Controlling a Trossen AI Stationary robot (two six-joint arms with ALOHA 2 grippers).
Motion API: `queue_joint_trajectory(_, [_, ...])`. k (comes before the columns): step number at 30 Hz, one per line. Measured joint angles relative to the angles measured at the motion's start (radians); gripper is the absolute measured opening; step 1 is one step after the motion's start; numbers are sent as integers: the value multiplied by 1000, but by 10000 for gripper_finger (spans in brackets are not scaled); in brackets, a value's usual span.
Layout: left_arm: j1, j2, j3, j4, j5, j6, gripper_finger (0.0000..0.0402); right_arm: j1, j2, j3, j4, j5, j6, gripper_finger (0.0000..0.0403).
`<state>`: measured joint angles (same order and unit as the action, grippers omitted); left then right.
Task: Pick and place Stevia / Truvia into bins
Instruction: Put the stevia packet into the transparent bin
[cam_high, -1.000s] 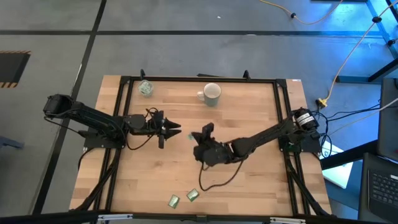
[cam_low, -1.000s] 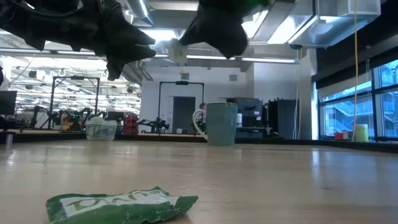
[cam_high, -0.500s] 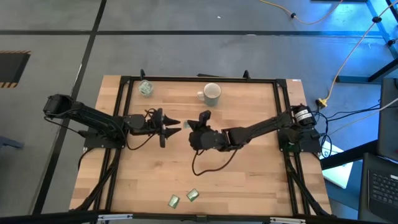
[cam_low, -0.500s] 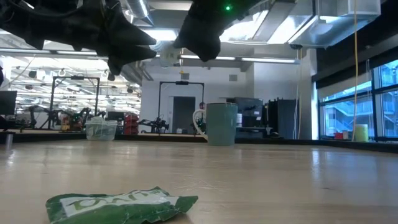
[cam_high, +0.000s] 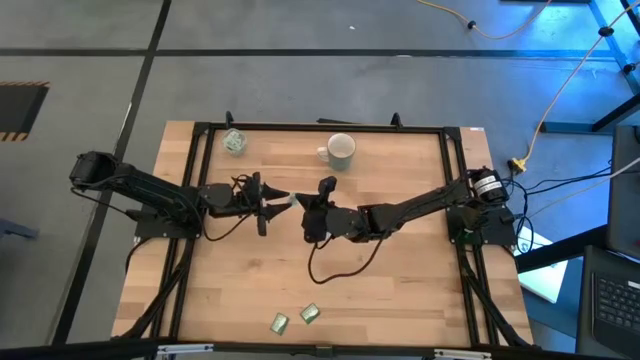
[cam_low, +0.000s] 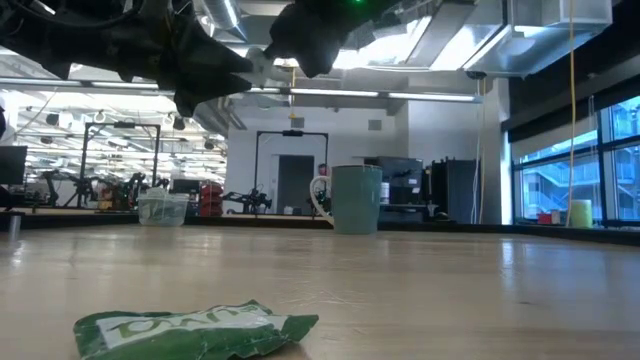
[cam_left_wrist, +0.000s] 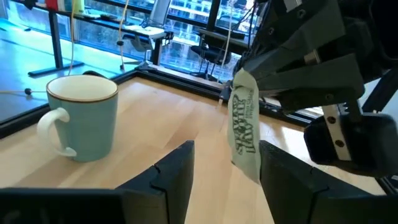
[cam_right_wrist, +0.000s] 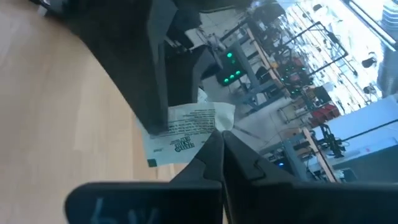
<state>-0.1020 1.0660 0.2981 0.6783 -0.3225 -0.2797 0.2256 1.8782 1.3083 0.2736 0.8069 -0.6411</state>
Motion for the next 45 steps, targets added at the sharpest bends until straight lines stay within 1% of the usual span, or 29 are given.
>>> queue_joint_trajectory(4, [0,0,0,0,-3,17,158,0,0,0,2,-52,4,0])
queue_joint_trajectory(9, [0,0,0,-1,-20,40,126,0,0,0,7,-69,7,0])
queue_joint_trajectory(13, [0,0,0,-1,-20,72,82,0,0,0,7,-69,7,0])
queue_joint_trajectory(18, [0,0,0,-1,-20,85,17,0,0,0,5,-68,3,2])
queue_joint_trajectory(21, [0,0,0,-1,-20,85,9,0,0,0,4,-68,-16,13])
queue_joint_trajectory(24, [0,0,0,-3,-21,85,10,1,-3,0,-23,-55,-14,34])
queue_joint_trajectory(26, [0,0,0,-14,-22,84,8,4,-23,-2,-103,-25,38,50])
queue_joint_trajectory(28, [0,-2,0,-38,-24,84,8,5,-71,-18,-211,-30,140,64])
queue_joint_trajectory(31, [-1,-4,0,-74,-67,81,8,1,-165,-71,-399,-127,337,76])
queue_joint_trajectory(33, [0,-4,0,-90,-144,77,7,-7,-238,-137,-443,-197,427,78])
queue_joint_trajectory(34, [2,-4,2,-99,-189,78,7,-10,-276,-179,-443,-210,455,78])
queue_joint_trajectory(35, [8,-4,12,-134,-229,82,7,-12,-314,-220,-439,-214,481,78])
queue_joint_trajectory(37, [31,-4,54,-260,-297,82,6,-14,-380,-298,-418,-214,526,79])
queue_joint_trajectory(39, [63,-4,125,-451,-353,68,6,-15,-435,-372,-382,-214,561,79])
queue_joint_trajectory(42, [123,5,244,-745,-455,11,5,-14,-491,-471,-274,-216,585,79])
queue_joint_trajectory(45, [197,5,348,-975,-567,-7,5,-14,-509,-545,-183,-217,581,79])
